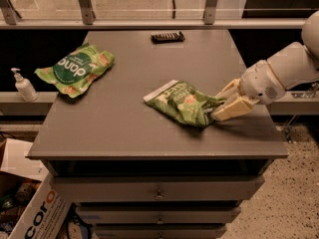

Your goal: Move green jalapeno chip bag near rxbar chocolate

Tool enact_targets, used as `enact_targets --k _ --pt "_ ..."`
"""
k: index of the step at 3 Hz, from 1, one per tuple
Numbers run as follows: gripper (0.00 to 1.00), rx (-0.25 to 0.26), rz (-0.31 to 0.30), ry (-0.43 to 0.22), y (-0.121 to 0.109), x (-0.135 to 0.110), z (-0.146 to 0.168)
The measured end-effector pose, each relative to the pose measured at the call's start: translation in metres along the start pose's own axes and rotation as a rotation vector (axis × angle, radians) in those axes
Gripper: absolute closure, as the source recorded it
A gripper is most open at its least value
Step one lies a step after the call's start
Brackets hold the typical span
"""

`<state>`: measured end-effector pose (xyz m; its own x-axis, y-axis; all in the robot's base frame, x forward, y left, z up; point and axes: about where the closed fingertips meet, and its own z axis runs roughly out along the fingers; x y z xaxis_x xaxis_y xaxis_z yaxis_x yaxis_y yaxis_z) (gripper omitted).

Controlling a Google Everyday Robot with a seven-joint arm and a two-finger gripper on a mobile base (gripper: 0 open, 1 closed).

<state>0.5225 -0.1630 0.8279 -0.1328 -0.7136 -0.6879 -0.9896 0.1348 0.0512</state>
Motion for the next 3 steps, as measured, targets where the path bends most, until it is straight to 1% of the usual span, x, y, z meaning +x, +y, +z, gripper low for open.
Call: enact_targets --k 1,2,3 --pt "0.88 0.016 -0.031 -0.062 -0.012 -0.024 -0.017" --pt "1.00 0.073 -0.040 -0.130 -0.034 -0.048 -0.043" --pt "1.00 0.171 -0.079 -0.199 -0.061 -0.069 -0.079"
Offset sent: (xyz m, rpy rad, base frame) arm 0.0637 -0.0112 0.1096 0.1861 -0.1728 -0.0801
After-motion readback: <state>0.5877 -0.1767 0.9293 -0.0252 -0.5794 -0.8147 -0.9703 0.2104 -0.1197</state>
